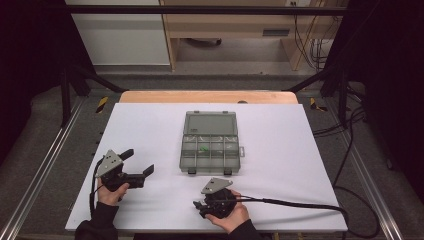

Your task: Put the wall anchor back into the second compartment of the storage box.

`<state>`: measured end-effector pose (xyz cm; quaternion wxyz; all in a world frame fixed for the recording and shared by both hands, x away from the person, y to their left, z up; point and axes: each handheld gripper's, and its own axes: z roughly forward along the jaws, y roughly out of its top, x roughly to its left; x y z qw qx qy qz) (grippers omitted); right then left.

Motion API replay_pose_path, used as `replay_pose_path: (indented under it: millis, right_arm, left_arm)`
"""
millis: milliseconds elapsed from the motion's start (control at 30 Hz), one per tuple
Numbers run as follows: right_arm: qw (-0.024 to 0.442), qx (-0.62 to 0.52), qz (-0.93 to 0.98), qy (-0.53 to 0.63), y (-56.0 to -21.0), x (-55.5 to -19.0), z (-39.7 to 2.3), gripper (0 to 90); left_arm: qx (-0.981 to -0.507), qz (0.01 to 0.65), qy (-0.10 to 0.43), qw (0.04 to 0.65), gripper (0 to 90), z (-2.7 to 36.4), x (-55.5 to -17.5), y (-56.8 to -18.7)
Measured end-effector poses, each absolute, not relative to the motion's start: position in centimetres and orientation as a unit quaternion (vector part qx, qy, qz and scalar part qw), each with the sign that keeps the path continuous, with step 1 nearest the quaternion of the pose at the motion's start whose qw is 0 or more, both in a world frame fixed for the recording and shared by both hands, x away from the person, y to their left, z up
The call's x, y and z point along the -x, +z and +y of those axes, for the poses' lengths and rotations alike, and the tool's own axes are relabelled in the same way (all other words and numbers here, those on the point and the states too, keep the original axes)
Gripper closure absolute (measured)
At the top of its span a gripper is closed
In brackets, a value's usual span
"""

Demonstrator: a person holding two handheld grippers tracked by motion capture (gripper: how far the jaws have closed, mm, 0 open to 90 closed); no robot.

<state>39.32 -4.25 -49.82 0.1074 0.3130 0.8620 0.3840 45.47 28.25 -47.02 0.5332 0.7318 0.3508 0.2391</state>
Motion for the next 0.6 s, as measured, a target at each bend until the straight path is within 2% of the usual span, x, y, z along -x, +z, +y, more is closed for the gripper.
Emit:
replay_pose_path:
  millis: [67,167,467,600]
  right_arm:
    - [0.098,-0.31,0.865,0.381,-49.94,-39.2,-4.18,55.2]
    - [0.096,-0.309,0.867,0.379,-49.98,-39.17,-4.16,57.5]
    - [0.072,-0.303,0.872,0.377,-50.05,-39.18,-4.12,73.1]
    - [0.065,-0.301,0.873,0.377,-50.04,-39.23,-4.14,76.7]
  left_arm:
    - [-0.732,0.351,0.239,0.532,1.2,28.23,-45.47,-47.03]
    - [-0.733,0.351,0.239,0.532,1.2,28.23,-45.48,-47.04]
    - [-0.732,0.352,0.24,0.532,1.3,28.25,-45.48,-47.03]
    - [-0.732,0.352,0.24,0.532,1.3,28.25,-45.47,-47.03]
